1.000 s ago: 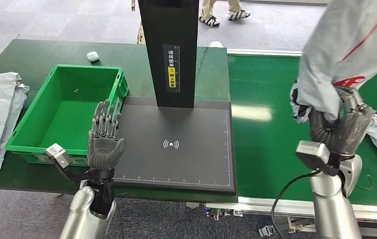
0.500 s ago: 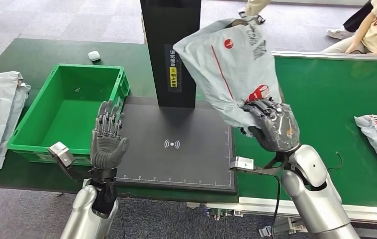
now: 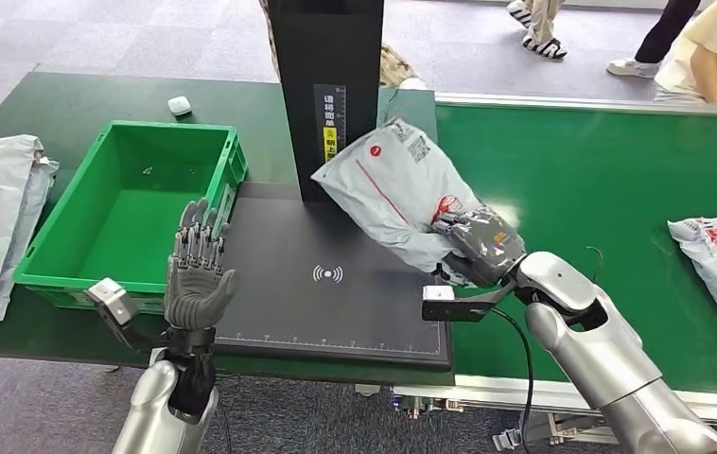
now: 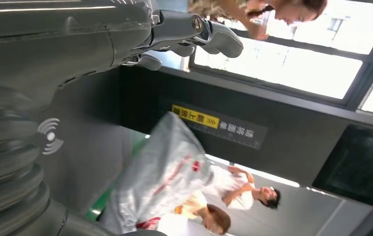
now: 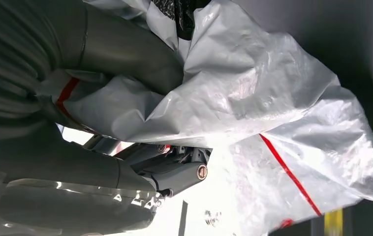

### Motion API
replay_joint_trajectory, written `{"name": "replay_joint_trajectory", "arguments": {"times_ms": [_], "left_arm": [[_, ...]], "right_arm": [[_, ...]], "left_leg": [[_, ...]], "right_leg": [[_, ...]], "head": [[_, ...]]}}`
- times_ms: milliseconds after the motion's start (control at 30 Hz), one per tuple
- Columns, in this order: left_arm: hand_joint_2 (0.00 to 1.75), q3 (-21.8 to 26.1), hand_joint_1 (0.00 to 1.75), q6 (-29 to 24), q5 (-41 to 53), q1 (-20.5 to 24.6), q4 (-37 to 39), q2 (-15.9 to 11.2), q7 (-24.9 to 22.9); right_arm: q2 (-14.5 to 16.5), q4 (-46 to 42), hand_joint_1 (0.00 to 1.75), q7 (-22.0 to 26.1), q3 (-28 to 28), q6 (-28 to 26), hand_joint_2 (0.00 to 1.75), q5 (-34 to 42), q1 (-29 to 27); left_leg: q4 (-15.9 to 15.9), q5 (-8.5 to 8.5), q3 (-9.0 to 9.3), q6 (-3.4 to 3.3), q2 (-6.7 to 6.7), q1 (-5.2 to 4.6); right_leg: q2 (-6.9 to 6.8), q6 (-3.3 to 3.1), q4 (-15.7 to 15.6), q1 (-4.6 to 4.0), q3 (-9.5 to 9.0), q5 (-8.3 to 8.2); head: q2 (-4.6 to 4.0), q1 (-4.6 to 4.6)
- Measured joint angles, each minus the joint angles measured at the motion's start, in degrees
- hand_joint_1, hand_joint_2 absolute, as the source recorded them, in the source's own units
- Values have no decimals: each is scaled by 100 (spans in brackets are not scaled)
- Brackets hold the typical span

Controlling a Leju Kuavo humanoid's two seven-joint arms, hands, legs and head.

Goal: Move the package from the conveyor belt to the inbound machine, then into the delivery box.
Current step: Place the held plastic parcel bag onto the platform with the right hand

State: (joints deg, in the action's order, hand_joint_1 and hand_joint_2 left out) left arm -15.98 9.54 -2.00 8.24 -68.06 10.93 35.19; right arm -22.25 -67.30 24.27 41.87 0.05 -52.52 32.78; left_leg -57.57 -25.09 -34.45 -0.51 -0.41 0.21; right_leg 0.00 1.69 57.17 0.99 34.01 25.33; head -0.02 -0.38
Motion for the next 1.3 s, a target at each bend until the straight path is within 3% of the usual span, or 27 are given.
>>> {"name": "replay_joint_trajectory", "arguments": {"times_ms": [100, 267, 567, 733, 967, 1033, 1167, 1300], "left_arm": [[175, 101, 0, -12, 126, -125, -175, -8, -107], [175, 233, 0, 34, 244, -265, -405, -8, -214], [175, 331, 0, 131, 421, -298, -473, 44, -238], [175, 344, 0, 105, 427, -298, -473, 73, -232], [175, 352, 0, 88, 378, -274, -473, 101, -251], [175, 358, 0, 96, 359, -270, -473, 101, -274], [175, 376, 0, 203, 336, -274, -473, 101, -324], [175, 396, 0, 276, 347, -278, -473, 101, -328]], "right_arm": [[-65, 208, 175, -166, 450, 603, 175, 241, 257], [-175, 393, 175, -246, 1093, 869, 175, 494, 404], [-153, 458, 175, 199, 2058, 1543, 175, 1286, 596], [-10, 480, 175, 305, 2567, 1407, 175, 1349, 824], [186, 109, 175, 295, 3125, 207, 175, 516, 887], [251, 21, 164, 168, 3198, 49, 175, 291, 933], [328, 4, 7, 43, 3198, -388, 175, 8, 997], [361, 229, 0, 43, 3007, -1095, 175, -225, 966]], "left_leg": [[0, 0, 1, 0, -1, 0], [0, -2, 1, 1, -2, 1], [2, -6, 30, 6, 7, 2], [2, -9, 50, 12, 19, 3], [3, -7, 41, 15, 17, 12], [2, -7, 37, 15, 17, 12], [2, -7, 31, 14, 12, 11], [1, -8, 28, 12, 10, 9]], "right_leg": [[-1, 0, 0, -1, 0, 0], [-1, -1, 0, -2, 1, 3], [12, -2, -1, -4, -21, 4], [26, -6, -1, -8, -37, 1], [25, -9, 0, -13, -31, 0], [24, -9, 0, -13, -27, 0], [17, -9, 0, -10, -25, 2], [15, -8, -3, -8, -25, 2]], "head": [[0, -1], [0, -1], [0, 1], [0, -1], [0, -1], [0, -1], [0, 0], [0, 0]]}}
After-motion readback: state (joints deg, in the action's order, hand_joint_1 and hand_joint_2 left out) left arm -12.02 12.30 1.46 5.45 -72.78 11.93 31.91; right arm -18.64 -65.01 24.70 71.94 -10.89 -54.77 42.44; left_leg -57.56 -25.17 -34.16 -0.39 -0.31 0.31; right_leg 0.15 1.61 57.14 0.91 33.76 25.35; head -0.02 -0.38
